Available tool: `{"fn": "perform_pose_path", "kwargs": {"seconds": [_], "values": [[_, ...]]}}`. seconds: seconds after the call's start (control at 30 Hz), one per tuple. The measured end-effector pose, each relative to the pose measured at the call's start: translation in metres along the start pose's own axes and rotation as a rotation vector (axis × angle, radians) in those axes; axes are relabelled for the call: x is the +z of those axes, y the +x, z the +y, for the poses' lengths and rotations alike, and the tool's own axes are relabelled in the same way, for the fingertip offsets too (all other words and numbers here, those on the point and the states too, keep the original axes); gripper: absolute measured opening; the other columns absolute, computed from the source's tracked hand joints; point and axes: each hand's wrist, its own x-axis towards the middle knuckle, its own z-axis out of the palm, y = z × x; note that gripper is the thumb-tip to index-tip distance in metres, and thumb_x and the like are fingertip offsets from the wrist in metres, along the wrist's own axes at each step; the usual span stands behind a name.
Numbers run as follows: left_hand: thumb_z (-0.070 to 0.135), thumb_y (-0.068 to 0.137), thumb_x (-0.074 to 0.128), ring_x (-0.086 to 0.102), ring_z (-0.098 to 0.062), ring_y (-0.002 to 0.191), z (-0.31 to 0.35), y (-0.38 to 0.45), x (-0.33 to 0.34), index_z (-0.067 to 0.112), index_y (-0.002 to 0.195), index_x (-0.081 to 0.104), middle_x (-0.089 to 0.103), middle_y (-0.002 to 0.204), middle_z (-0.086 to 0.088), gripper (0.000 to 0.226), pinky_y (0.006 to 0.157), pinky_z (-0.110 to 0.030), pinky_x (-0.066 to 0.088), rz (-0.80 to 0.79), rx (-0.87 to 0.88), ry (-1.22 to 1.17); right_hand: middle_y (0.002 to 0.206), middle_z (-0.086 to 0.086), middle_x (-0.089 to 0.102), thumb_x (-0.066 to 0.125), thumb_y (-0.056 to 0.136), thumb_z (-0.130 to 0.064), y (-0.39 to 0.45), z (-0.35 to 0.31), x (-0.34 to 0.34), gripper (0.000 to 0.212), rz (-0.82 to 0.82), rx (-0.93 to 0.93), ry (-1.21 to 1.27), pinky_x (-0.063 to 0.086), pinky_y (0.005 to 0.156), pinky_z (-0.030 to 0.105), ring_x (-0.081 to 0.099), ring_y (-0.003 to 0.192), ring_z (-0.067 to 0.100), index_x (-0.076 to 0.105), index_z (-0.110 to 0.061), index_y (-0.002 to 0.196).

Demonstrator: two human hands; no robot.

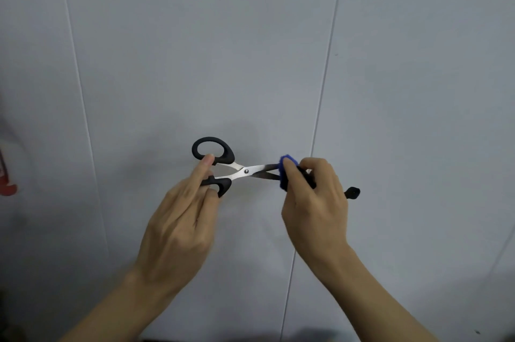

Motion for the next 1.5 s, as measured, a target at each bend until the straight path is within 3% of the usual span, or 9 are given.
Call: {"fn": "perform_pose_path", "kwargs": {"seconds": [0.2,0.3,0.4,0.67,0.83,0.97,1.2,1.4,1.5], "values": [[-0.009,0.083,0.066,0.055,-0.038,0.122,0.006,0.006,0.0,-0.002,0.073,0.06,0.067,0.081,-0.026,0.013,0.075,-0.039,0.045,0.009,-0.042,0.046,0.097,0.0,0.055,0.057,0.095,-0.007,-0.002,-0.014,-0.008,0.018,0.031,0.127,0.106,0.045,0.056,0.031,0.059,0.066,0.027,0.073,-0.003,0.102],[-0.006,0.087,0.063,0.051,-0.037,0.126,0.012,0.006,0.003,-0.001,0.073,0.061,0.064,0.07,-0.018,0.014,0.07,-0.039,0.047,0.022,-0.052,0.055,0.094,0.0,0.057,0.06,0.094,-0.005,-0.011,-0.04,-0.008,0.016,0.058,0.015,0.162,0.046,0.057,0.033,0.058,0.071,0.023,0.073,-0.001,0.103],[-0.006,0.086,0.063,0.052,-0.035,0.126,0.018,0.005,0.002,-0.001,0.073,0.062,0.068,0.075,-0.018,0.014,0.074,-0.037,0.046,0.035,-0.04,0.031,0.086,0.011,0.065,0.07,0.083,0.005,-0.013,-0.047,0.001,0.022,0.076,-0.054,0.118,0.047,0.055,0.035,0.052,0.076,0.019,0.072,0.0,0.105],[0.0,0.092,0.058,0.058,-0.03,0.121,0.009,0.002,0.004,-0.005,0.075,0.064,0.069,0.106,-0.03,0.018,0.079,-0.036,0.045,0.048,-0.133,-0.005,0.098,0.005,0.055,0.069,0.077,0.012,-0.006,-0.028,0.008,0.03,0.077,0.003,0.07,0.043,0.054,0.033,0.054,0.073,0.024,0.073,-0.003,0.102],[-0.001,0.091,0.06,0.057,-0.031,0.121,0.008,0.003,0.004,-0.003,0.073,0.063,0.071,0.09,-0.025,0.019,0.077,-0.036,0.045,0.088,-0.112,0.035,0.088,0.011,0.06,0.073,0.077,0.01,-0.001,-0.014,0.01,0.028,-0.008,0.144,0.025,0.029,0.055,0.026,0.052,0.062,0.027,0.073,-0.004,0.102],[-0.003,0.088,0.063,0.056,-0.034,0.121,0.009,0.004,0.003,-0.001,0.071,0.061,0.066,0.07,-0.018,0.017,0.072,-0.036,0.044,0.096,-0.081,0.06,0.089,0.011,0.061,0.069,0.08,0.009,0.0,-0.018,0.004,0.027,0.006,0.16,0.048,0.035,0.053,0.027,0.055,0.064,0.027,0.072,-0.003,0.104],[-0.009,0.086,0.06,0.052,-0.033,0.126,0.016,0.002,0.007,0.001,0.071,0.061,0.068,0.073,-0.016,0.018,0.07,-0.035,0.045,0.05,-0.05,0.017,0.088,0.01,0.065,0.066,0.088,0.002,-0.005,-0.05,0.001,0.019,0.057,-0.071,0.091,0.046,0.058,0.032,0.052,0.077,0.019,0.072,-0.001,0.106],[-0.002,0.09,0.059,0.052,-0.03,0.126,0.009,-0.001,0.005,-0.001,0.071,0.061,0.07,0.084,-0.022,0.019,0.074,-0.038,0.046,0.062,-0.078,0.02,0.088,0.012,0.062,0.074,0.071,0.014,-0.003,-0.021,0.008,0.036,-0.032,0.107,0.027,0.037,0.055,0.026,0.056,0.065,0.028,0.073,-0.002,0.103],[-0.005,0.089,0.06,0.053,-0.032,0.126,0.008,0.003,0.002,-0.002,0.071,0.061,0.069,0.081,-0.023,0.018,0.073,-0.039,0.045,0.059,-0.061,0.029,0.09,0.011,0.06,0.071,0.078,0.01,-0.001,-0.011,0.008,0.028,-0.042,0.173,0.02,0.033,0.054,0.026,0.055,0.063,0.028,0.073,-0.003,0.103]]}}
